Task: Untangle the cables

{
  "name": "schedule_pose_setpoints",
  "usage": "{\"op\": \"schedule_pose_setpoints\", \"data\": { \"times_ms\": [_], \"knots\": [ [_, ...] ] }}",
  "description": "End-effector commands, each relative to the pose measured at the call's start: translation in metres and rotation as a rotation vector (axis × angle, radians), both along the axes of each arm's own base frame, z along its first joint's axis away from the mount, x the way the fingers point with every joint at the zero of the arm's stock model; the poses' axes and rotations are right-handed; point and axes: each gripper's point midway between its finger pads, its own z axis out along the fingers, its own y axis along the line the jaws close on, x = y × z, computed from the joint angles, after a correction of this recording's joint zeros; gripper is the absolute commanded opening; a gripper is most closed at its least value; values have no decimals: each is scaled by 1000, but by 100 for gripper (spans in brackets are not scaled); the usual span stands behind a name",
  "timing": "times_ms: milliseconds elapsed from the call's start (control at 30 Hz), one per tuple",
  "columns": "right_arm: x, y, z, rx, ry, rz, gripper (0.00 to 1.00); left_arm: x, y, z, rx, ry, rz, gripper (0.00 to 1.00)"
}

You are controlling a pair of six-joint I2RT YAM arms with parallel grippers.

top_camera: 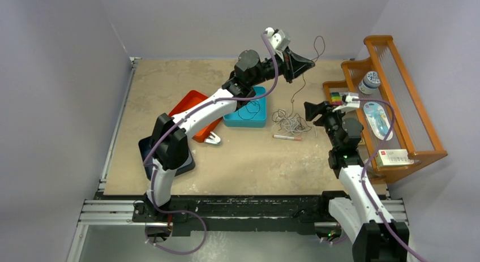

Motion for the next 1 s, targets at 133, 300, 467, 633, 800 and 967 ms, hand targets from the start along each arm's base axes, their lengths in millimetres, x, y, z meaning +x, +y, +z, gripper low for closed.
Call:
{"op": "schedule_pose_setpoints", "data": {
  "times_ms": [133, 300, 467, 633, 800, 967],
  "knots": [
    [-7, 34, -11, -32, -1, 220, 67, 2, 10, 46, -85, -15, 41, 0],
    [7, 50, -12, 30, -35, 306, 67, -1, 9, 52, -92, -9, 30, 0],
    [23, 68, -8, 87, -87, 407, 69, -4, 6, 59, -89, -6, 22, 0],
    [42, 78, -9, 126, -105, 446, 66, 16, 11, 63, -64, 113, 134, 0],
    [73, 85, -18, 114, -102, 410, 58, 15, 21, 99, -93, 120, 167, 0],
    [100, 94, -32, 70, -66, 352, 57, 4, 39, 145, -157, 88, 183, 0]
  ]
}}
